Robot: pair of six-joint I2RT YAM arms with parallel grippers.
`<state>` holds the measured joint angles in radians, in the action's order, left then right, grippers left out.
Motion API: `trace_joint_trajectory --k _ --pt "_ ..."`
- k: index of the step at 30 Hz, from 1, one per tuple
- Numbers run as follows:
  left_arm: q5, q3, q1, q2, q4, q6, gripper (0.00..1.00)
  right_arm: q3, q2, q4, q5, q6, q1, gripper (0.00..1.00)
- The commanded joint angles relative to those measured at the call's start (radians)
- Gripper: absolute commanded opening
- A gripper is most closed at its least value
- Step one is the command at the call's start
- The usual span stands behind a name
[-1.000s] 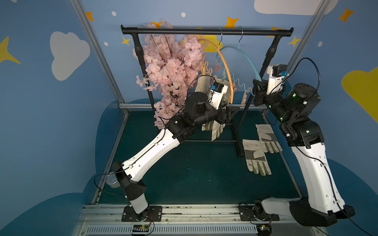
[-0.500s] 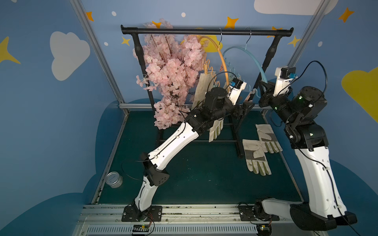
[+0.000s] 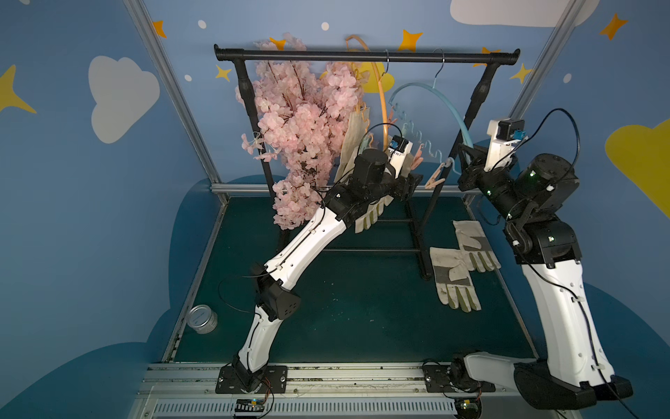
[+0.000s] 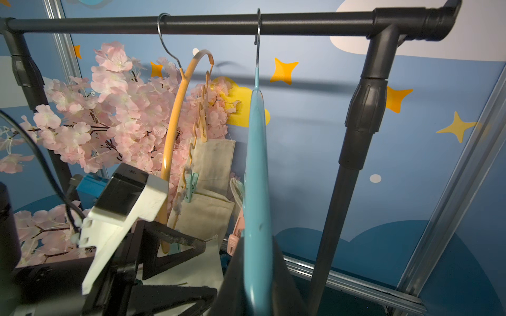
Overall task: Clip the gloves onto a hanger to dry
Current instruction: Open the clamp at the hanger.
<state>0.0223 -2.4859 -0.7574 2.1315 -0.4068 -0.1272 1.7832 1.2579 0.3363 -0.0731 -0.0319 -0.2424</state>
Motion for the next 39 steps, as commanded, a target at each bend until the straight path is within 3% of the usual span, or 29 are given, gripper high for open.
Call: trace_joint_trajectory --k 1,19,39 --pt "-0.03 -0.01 0.015 -0.02 0.025 0.033 0.7 -0.002 -0.017 -0.056 -0.007 0.016 0.009 0.08" --pt "0.073 -0.071 0.046 0.045 0.096 0.17 0.76 -0.001 -0.017 -0.057 -0.073 0.026 0.019 0.08" --pt "0.126 -0.144 0.069 0.129 0.17 0.205 0.76 -0.011 -0.031 -0.063 -0.097 0.039 0.021 0.08"
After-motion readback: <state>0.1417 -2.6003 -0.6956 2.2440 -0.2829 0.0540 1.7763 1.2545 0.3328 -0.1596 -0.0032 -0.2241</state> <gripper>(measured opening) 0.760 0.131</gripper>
